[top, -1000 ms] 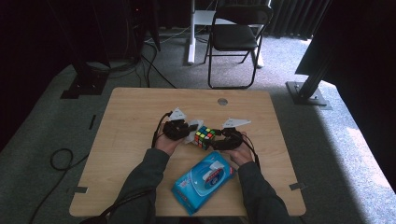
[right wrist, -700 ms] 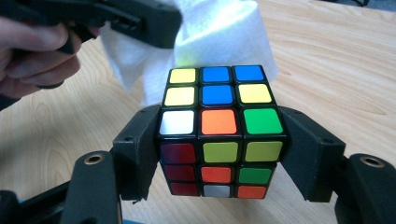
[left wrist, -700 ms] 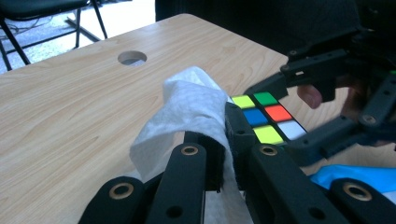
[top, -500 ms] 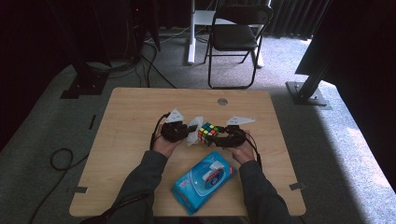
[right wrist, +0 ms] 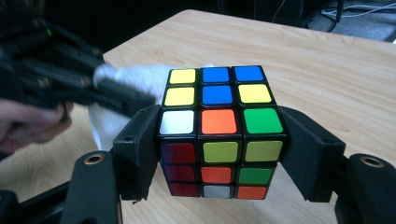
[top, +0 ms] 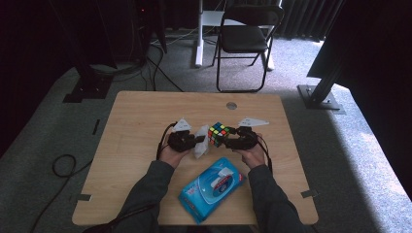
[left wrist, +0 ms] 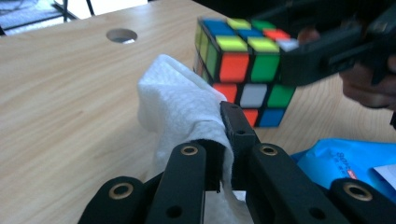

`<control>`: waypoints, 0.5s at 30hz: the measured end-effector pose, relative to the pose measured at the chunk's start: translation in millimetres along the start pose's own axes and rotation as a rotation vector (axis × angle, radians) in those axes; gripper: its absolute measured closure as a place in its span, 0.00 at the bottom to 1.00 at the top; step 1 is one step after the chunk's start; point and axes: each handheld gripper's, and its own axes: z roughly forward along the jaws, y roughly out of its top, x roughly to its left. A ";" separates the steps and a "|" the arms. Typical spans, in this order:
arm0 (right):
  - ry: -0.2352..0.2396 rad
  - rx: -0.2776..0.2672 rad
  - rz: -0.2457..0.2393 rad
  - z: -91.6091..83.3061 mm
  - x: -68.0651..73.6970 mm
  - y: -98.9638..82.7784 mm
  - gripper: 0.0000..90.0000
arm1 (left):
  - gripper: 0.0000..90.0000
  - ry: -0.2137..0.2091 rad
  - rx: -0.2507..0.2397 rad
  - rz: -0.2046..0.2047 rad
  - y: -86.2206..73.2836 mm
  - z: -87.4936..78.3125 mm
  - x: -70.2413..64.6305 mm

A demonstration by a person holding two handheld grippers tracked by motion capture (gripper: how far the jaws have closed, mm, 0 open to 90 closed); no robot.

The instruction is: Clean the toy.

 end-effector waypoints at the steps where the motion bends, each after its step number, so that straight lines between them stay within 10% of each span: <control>1: -0.002 -0.003 0.004 -0.4 0.2 1.6 0.38 | 0.97 -0.002 0.004 -0.003 -1.1 1.3 0.1; 15: -0.002 -0.039 0.015 1.8 5.7 17.2 0.38 | 0.97 -0.019 0.032 0.033 -9.2 13.1 -5.2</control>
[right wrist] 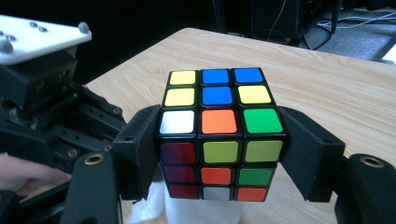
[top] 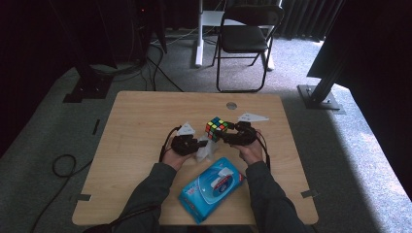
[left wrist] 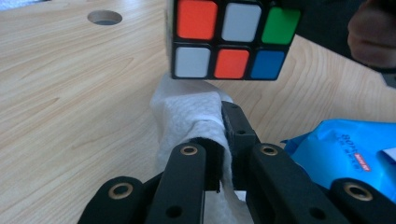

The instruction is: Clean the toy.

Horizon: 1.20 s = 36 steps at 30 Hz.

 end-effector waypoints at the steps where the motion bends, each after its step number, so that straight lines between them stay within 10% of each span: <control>1: 0.002 0.000 -0.002 0.8 1.0 0.9 0.38 | 0.97 0.003 0.001 0.010 0.3 0.5 -0.9; 36: 0.086 -0.009 0.045 8.8 9.1 6.4 0.38 | 0.97 0.049 -0.023 0.081 5.5 5.2 -7.8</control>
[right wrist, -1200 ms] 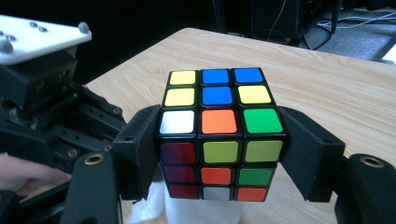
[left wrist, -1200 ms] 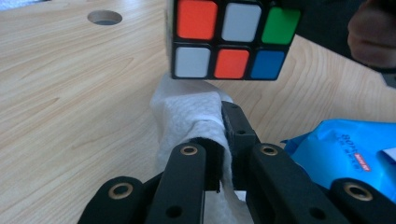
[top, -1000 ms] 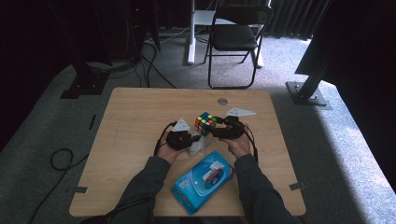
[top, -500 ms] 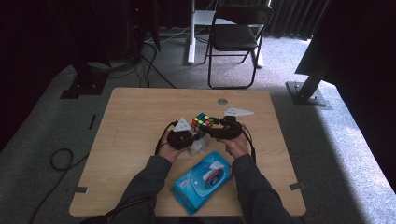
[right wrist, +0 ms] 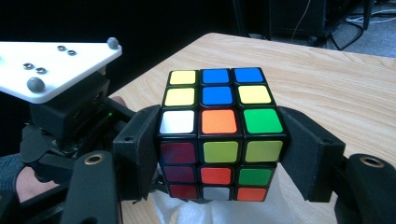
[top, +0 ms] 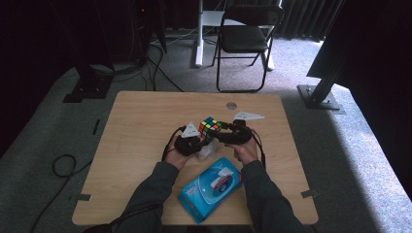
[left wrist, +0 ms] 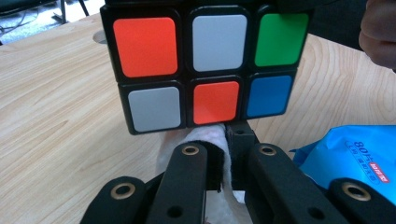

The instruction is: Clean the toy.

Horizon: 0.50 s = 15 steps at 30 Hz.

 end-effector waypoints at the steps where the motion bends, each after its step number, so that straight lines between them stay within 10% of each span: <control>1: -0.004 0.000 0.001 -0.2 -0.5 -0.1 0.38 | 0.98 0.001 -0.002 0.002 -0.2 -0.6 0.0; 15: 0.000 -0.009 0.005 -2.0 -0.9 0.1 0.38 | 0.97 0.018 -0.039 -0.038 -2.3 -7.3 9.8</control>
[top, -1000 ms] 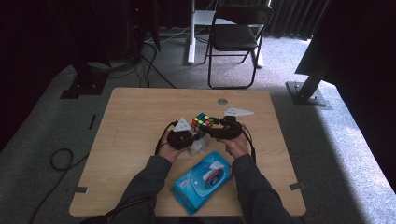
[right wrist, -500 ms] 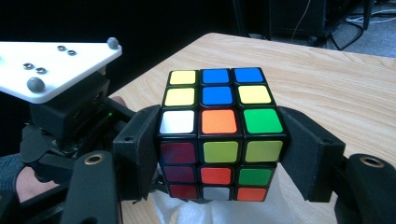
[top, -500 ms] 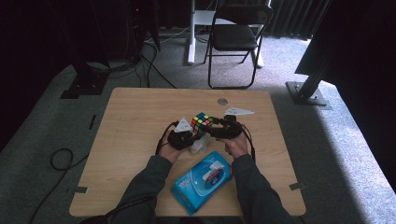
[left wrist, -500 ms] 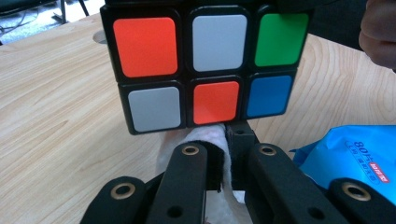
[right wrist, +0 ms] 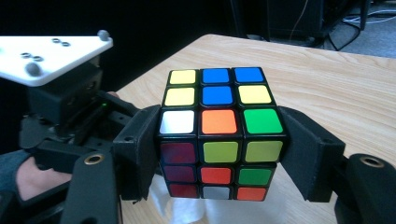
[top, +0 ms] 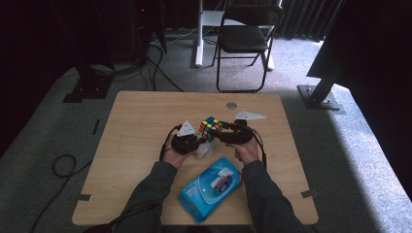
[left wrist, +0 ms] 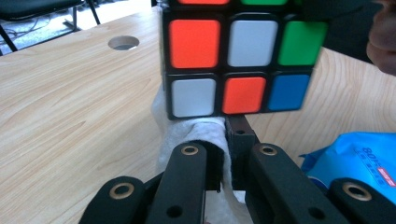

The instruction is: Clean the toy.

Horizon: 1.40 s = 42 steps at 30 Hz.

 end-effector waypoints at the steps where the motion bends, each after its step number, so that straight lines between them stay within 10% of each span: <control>1: 0.002 -0.001 -0.001 0.5 0.5 0.1 0.38 | 0.97 -0.001 -0.001 -0.001 -0.4 0.1 0.4; 18: 0.010 -0.011 0.011 -0.9 -0.2 0.8 0.38 | 0.96 -0.092 -0.006 0.064 2.0 10.0 -15.6; 42: 0.017 -0.009 0.006 -3.7 -0.3 1.4 0.38 | 0.94 0.055 -0.047 -0.009 -1.5 -1.1 5.4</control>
